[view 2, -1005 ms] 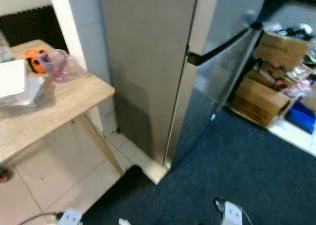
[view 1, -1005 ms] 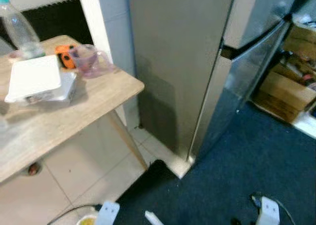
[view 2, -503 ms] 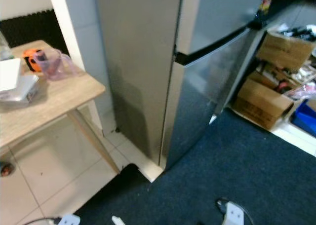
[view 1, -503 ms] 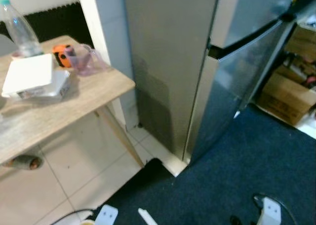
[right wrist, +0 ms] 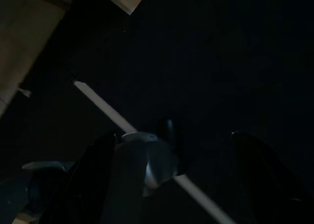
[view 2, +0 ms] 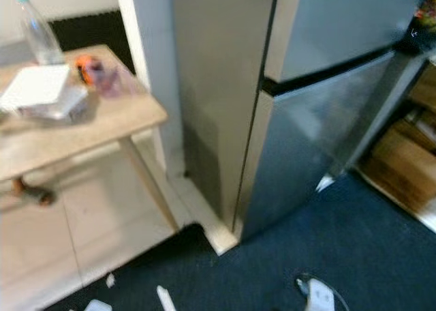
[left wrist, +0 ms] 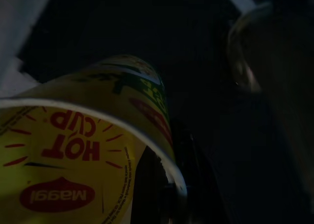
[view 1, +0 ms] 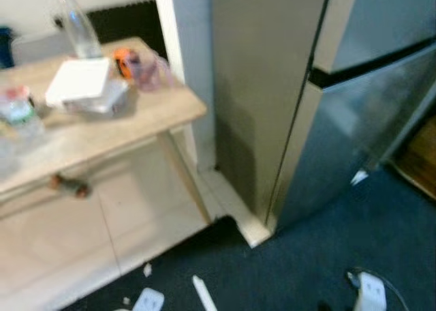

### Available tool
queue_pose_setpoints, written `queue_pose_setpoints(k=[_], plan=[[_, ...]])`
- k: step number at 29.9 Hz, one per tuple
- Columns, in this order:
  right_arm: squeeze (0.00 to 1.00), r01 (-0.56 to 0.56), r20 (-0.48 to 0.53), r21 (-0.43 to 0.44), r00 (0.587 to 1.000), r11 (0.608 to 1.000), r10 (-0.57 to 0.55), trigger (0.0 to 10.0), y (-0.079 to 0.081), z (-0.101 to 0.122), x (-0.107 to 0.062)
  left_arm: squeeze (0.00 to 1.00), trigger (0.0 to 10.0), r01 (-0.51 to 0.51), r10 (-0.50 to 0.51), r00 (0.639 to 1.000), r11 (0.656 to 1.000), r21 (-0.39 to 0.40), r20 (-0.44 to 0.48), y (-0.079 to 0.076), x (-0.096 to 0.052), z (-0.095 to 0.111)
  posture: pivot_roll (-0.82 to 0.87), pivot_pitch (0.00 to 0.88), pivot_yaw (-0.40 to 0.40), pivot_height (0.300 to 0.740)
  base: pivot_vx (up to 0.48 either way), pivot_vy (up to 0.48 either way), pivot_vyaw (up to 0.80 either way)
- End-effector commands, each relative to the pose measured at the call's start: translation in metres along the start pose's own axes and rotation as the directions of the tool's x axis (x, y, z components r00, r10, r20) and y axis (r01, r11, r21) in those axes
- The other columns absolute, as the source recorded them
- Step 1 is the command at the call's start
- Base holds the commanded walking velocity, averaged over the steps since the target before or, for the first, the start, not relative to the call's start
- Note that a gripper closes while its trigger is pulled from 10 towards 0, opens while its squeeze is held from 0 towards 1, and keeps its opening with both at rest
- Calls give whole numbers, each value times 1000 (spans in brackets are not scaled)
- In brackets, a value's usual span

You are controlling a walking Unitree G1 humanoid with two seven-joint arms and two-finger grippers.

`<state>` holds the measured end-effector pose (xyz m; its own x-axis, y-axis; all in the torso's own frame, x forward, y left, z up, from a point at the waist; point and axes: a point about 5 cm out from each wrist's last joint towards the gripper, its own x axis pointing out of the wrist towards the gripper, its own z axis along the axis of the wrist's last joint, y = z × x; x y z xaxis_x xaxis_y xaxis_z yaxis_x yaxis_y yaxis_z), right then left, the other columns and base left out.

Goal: Restocking fridge

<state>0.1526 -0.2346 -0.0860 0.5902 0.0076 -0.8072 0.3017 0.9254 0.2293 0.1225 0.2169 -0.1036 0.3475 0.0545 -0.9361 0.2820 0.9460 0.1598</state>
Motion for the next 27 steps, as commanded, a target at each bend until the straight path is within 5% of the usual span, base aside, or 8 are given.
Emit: queue_pose_setpoints(k=[1, 9, 27], plan=[[0, 4, -7, -3, 1000, 1000, -4, 10000, 0, -2, 0, 0, 10000, 28, -28, 1000, 1000, -3, -2, -8, 1, -1, -57, 63, -35, 740, 0, -349, 775], [0, 76, 0, -37, 997, 996, -76, 10000, -6, 0, -1, 0, 10000, 32, -32, 999, 999, -1, 1, -9, 1, 0, -57, 63, -35, 740, 0, -344, 688], [0, 89, 15, -32, 996, 996, -88, 10000, -6, 4, 0, 0, 10000, 37, -37, 999, 999, 7, 0, -9, 1, -1, -58, 68, -33, 740, 0, -337, 0]])
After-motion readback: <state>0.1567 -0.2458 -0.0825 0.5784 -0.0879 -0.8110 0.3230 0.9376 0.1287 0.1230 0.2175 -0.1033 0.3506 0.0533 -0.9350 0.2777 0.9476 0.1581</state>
